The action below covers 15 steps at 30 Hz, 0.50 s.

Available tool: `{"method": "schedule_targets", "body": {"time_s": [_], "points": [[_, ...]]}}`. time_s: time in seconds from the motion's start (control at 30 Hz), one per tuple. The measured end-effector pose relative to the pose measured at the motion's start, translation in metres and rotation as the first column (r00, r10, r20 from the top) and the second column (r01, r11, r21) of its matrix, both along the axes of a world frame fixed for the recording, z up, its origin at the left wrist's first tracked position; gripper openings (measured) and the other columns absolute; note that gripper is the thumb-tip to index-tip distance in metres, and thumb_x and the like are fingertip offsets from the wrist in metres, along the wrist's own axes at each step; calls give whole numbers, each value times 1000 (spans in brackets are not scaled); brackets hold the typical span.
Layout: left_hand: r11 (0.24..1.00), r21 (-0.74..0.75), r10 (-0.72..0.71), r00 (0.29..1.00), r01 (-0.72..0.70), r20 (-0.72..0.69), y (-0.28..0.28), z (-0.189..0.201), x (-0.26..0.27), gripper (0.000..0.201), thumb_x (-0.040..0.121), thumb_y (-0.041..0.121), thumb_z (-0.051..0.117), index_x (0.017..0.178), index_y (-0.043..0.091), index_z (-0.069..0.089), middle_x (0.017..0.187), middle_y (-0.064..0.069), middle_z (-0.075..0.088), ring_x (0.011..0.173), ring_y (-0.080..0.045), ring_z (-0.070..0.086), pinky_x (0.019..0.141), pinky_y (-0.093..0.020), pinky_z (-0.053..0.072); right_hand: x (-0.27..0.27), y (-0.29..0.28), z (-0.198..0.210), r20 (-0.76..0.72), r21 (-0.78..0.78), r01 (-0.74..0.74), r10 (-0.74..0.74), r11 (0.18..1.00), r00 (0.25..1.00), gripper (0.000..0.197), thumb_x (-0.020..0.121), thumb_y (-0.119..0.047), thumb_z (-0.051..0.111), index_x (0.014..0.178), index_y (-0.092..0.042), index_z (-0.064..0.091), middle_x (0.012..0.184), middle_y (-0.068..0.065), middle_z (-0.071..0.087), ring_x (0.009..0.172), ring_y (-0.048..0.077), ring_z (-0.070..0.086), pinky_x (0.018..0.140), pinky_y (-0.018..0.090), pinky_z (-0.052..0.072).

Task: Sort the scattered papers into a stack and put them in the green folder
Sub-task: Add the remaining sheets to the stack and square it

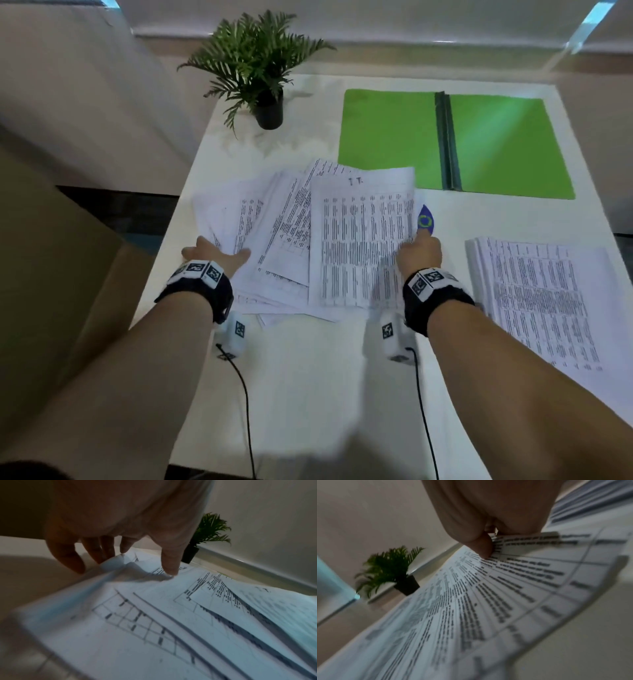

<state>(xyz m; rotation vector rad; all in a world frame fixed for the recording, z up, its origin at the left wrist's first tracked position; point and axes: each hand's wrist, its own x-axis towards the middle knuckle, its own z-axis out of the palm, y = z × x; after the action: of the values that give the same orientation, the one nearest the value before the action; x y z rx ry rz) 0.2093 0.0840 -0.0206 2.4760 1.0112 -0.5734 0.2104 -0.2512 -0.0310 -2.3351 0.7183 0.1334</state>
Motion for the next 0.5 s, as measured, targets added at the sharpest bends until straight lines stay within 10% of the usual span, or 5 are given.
{"method": "schedule_targets", "body": {"time_s": [0.13, 0.27, 0.5], "points": [[990, -140, -5, 994, 20, 107, -7, -2, 14, 84, 79, 36, 70, 143, 5, 26, 144, -17, 39, 125, -36, 48, 99, -41, 43, 12, 35, -2, -20, -96, -3, 1, 995, 1000, 54, 78, -16, 46, 131, -2, 45, 131, 25, 40, 115, 40, 45, 89, 41, 41], [935, -349, 44, 958, 60, 283, -28, 0, 17, 76, 90, 55, 50, 147, 9, 29, 148, -12, 42, 133, -32, 44, 109, -40, 36, 10, 63, -13, -49, -195, -177, 170, 965, 984, 62, 82, -7, 59, 139, -12, 37, 141, 15, 35, 120, 40, 39, 92, 47, 42], [896, -383, 10, 852, 225, 524, -41, 5, -11, 49, 84, 10, 66, 129, 16, 47, 115, -2, 59, 100, -19, 55, 84, -28, 44, -12, 69, -17, 40, -105, -350, 355, 931, 934, 81, 78, -5, 60, 149, -15, 23, 150, 14, 26, 131, 38, 31, 106, 43, 32]]}}
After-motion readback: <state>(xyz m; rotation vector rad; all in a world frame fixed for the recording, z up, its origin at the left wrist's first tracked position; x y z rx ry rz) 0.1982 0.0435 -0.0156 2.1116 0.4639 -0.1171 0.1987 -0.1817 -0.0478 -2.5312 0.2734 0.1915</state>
